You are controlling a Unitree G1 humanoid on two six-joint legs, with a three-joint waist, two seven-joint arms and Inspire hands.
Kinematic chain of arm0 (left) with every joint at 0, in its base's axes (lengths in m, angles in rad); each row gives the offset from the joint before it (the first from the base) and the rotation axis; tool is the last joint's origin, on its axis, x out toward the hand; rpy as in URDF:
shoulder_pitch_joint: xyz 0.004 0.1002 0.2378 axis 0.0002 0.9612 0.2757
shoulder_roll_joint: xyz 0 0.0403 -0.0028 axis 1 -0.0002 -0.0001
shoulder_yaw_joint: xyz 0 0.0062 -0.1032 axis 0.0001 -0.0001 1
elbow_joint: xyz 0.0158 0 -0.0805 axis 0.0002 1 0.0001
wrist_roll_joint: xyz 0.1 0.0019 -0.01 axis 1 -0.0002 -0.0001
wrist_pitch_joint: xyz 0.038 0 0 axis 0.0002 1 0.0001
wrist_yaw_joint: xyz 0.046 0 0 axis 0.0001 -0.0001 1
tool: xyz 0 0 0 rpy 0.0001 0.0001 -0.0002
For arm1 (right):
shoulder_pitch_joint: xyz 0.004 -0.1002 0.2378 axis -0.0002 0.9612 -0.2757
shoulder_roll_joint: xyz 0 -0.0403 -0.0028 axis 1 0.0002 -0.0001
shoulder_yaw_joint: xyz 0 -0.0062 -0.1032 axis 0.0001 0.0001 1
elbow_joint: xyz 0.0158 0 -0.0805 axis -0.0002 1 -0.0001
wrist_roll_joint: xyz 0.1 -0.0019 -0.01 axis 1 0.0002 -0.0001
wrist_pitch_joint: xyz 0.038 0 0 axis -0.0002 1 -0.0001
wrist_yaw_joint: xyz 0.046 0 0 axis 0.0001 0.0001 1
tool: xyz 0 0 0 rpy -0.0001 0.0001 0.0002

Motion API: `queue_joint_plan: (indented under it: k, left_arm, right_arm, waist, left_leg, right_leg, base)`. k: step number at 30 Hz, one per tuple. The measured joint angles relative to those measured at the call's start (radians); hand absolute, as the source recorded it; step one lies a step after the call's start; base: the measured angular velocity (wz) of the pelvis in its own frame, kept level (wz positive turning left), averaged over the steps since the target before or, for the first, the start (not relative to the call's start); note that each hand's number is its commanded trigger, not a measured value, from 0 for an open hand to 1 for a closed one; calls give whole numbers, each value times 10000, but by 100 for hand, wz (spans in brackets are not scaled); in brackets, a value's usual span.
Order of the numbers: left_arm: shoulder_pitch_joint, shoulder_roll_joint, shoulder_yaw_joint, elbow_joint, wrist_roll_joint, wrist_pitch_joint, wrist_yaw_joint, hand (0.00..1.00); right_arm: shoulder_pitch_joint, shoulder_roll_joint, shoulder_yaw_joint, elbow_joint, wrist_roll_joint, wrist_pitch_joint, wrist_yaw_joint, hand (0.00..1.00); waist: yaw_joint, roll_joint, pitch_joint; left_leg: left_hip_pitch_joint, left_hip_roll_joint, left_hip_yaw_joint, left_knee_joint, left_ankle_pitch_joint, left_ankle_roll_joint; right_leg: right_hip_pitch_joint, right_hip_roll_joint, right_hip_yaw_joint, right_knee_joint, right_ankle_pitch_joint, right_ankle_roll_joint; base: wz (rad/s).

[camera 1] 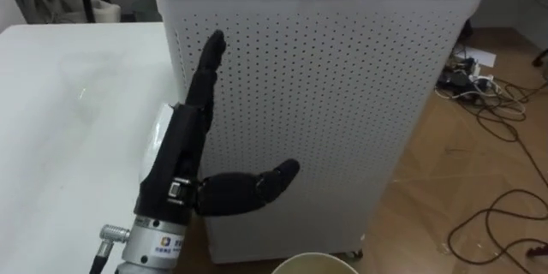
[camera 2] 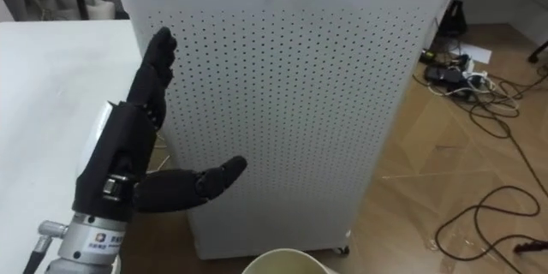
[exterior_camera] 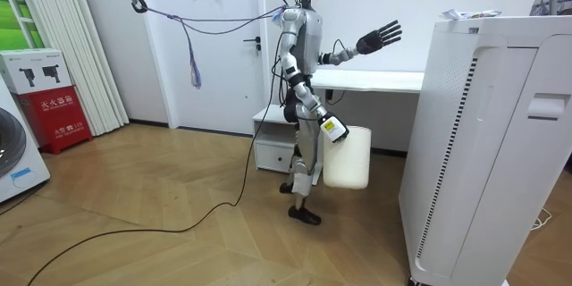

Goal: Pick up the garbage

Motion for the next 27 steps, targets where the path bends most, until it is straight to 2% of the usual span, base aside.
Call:
queue_joint_plan:
  k: [3,5,6,7,8,9,10,11,12,13,14,15,16,17,18,19,20,21,22,23,25,26,27]
  left_arm:
    - [10,-25,24,-157,336,-3,171,0]
    - [16,-24,29,-156,387,-1,179,0]
    - [15,-21,37,-155,404,-1,178,0]
    - [16,-21,73,-152,419,0,178,0]
    - [24,-26,95,-149,418,3,178,0]
    - [70,-23,169,-147,423,3,179,0]
    - [79,-73,241,-144,430,3,181,0]
    - [82,-102,260,-130,431,1,182,0]
    - [130,-133,274,-55,395,-23,176,0]
    - [117,-150,296,-23,392,-29,175,0]
    - [96,-175,299,-24,389,-35,176,0]
    - [96,-207,306,-24,386,-86,184,0]
    - [99,-216,334,-22,404,-165,183,0]
    - [105,-220,369,-24,425,-230,183,0]
    - [89,-257,461,-28,490,-337,182,0]
    - [125,-334,551,-30,716,-378,183,0]
    - [148,-339,600,-35,809,-425,186,0]
    - [146,-338,724,-48,976,-557,192,0]
    - [156,-329,745,-48,1079,-651,236,0]
    - [155,-315,737,-49,1091,-659,245,0]
    - [110,-239,723,-48,1104,-664,248,0]
    - [110,-221,725,-50,1105,-665,253,0]
    - [95,-167,728,-63,1118,-666,275,0]
  right_arm:
    - [21,7,73,32,-8,1,26,100]
    - [19,27,72,41,-9,1,125,100]
    - [27,68,81,54,-6,3,167,100]
    - [49,142,86,56,-10,2,191,100]
    - [61,167,86,56,-12,3,209,100]
    - [72,189,87,56,-24,8,232,100]
    - [71,141,84,59,-33,6,275,100]
    - [77,120,82,90,-80,8,310,100]
    - [147,113,81,110,-203,51,353,100]
    - [162,110,41,112,-272,52,325,100]
    - [165,104,5,122,-311,53,302,100]
    - [173,116,-10,181,-327,58,280,100]
    - [186,119,-17,237,-373,59,239,100]
    - [182,121,-31,281,-411,58,216,100]
    - [181,127,-33,383,-447,58,207,100]
    - [260,131,-33,542,-572,78,229,100]
    - [274,137,-34,576,-704,140,256,100]
    - [265,128,-72,573,-924,162,320,100]
    - [271,88,-115,558,-1006,160,316,100]
    - [270,87,-114,558,-1006,161,302,100]
    - [262,48,-9,542,-1022,167,155,100]
    - [268,25,-6,543,-1031,172,155,100]
    - [246,-10,-8,540,-1032,173,175,100]
  waist:
    - [44,-1,11]
    - [58,-33,55]
    - [117,-75,100]
    - [246,-130,130]
    - [275,-161,146]
    - [343,-155,161]
    - [322,15,208]
    - [312,87,220]
    - [373,29,232]
    - [331,108,179]
    - [285,109,178]
    - [367,113,175]
    - [562,108,172]
    - [610,103,169]
    - [689,95,164]
    - [730,32,11]
    - [746,38,-98]
    - [736,-62,-131]
    - [740,-64,-125]
    - [743,-85,-113]
    - [757,-156,-65]
    - [741,-157,-61]
    - [768,-168,-42]
  left_leg:
    - [115,33,0,145,-4,-8]
    - [201,57,-3,342,-11,-20]
    - [198,105,2,665,-63,-108]
    - [30,191,3,1373,-171,-213]
    - [-131,259,-12,1910,-209,-260]
    - [-571,421,-165,3232,-226,-289]
    - [-1123,608,-499,4675,-158,-343]
    - [-1380,693,-708,5344,-5,-354]
    - [-1856,651,-1110,6237,217,-363]
    - [-2366,556,-1420,6195,-37,-254]
    - [-2636,476,-1543,6010,-130,-203]
    - [-3175,344,-1732,5317,-130,-233]
    - [-3565,182,-1923,4327,-1,-382]
    - [-3682,121,-2051,3706,183,-464]
    - [-3845,1,-2348,2573,824,-424]
    - [-3848,-119,-2565,2226,1287,-425]
    - [-3762,-202,-2612,2123,1437,-365]
    - [-3563,-337,-2594,1974,1663,-249]
    - [-3466,-400,-2546,2038,1827,-98]
    - [-3421,-440,-2523,2126,1702,-38]
    - [-3233,-751,-2381,2425,1320,213]
    - [-3193,-821,-2331,2513,1190,270]
    - [-3090,-1009,-2239,2593,965,367]
  right_leg:
    - [32,-40,-444,97,-26,-85]
    - [142,-62,-693,96,-75,-174]
    - [250,-101,-1001,119,-149,-283]
    - [292,-166,-1395,273,-300,-433]
    - [333,-224,-1579,357,-386,-491]
    - [422,-231,-1664,474,-536,-615]
    - [612,-152,-1567,490,-752,-764]
    - [706,-71,-1493,537,-844,-801]
    - [802,-7,-1233,669,-1021,-814]
    - [853,-5,-1210,735,-1129,-849]
    - [854,-20,-1207,769,-1181,-852]
    - [874,-33,-1066,797,-1265,-826]
    - [889,-60,-944,836,-1342,-789]
    - [877,-87,-933,915,-1370,-814]
    - [848,-97,-914,1116,-1550,-755]
    - [862,-190,-872,1341,-1815,-592]
    - [897,-237,-850,1390,-1907,-545]
    - [1005,-339,-808,1462,-2014,-499]
    - [1148,-407,-818,1476,-2150,-417]
    - [1221,-477,-828,1496,-2236,-379]
    - [1390,-874,-855,1908,-2704,-150]
    - [1408,-968,-844,2037,-2804,-91]
    - [1379,-1206,-840,2409,-3018,44]
  base:
    - [-20]
    - [-32]
    - [-40]
    - [-43]
    - [-49]
    - [-42]
    - [-36]
    - [-25]
    - [-12]
    - [-9]
    - [-11]
    - [-36]
    - [-47]
    - [-45]
    - [-32]
    - [-22]
    - [-14]
    - [-5]
    - [-4]
    - [0]
    - [4]
    - [-4]
    - [-3]
